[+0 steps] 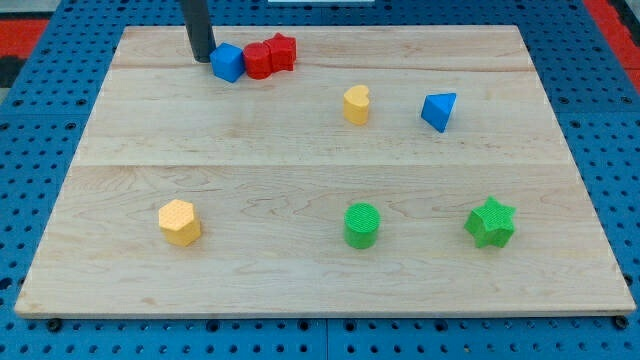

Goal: Push the blue triangle right to the red blocks

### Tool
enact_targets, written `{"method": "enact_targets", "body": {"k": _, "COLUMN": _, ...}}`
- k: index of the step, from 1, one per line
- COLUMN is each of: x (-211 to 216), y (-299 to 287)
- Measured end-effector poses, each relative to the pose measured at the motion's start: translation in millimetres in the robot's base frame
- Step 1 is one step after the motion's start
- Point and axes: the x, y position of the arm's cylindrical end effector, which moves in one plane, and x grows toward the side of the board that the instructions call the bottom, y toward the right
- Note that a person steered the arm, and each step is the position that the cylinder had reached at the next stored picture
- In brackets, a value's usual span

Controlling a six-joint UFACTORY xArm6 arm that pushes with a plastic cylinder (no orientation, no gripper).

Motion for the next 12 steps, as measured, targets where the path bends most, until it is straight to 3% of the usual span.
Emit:
{"method": "enact_targets", "body": {"k": 2, "x": 29.7, "y": 23.6}}
{"method": "enact_targets", "body": {"k": 4, "x": 137.2, "y": 63.1}}
{"method": "enact_targets", "body": {"k": 5, "x": 157.1, "y": 158.4}}
{"method": "enact_targets", "body": {"k": 7, "x": 139.5, "y": 333.6}}
{"method": "enact_targets", "body": {"k": 9, "x": 98.8, "y": 305.9}}
{"method": "enact_targets", "body": {"k": 10, "x": 72.6, "y": 321.2}}
{"method": "enact_targets", "body": {"k": 12, "x": 75.6, "y": 233.1}}
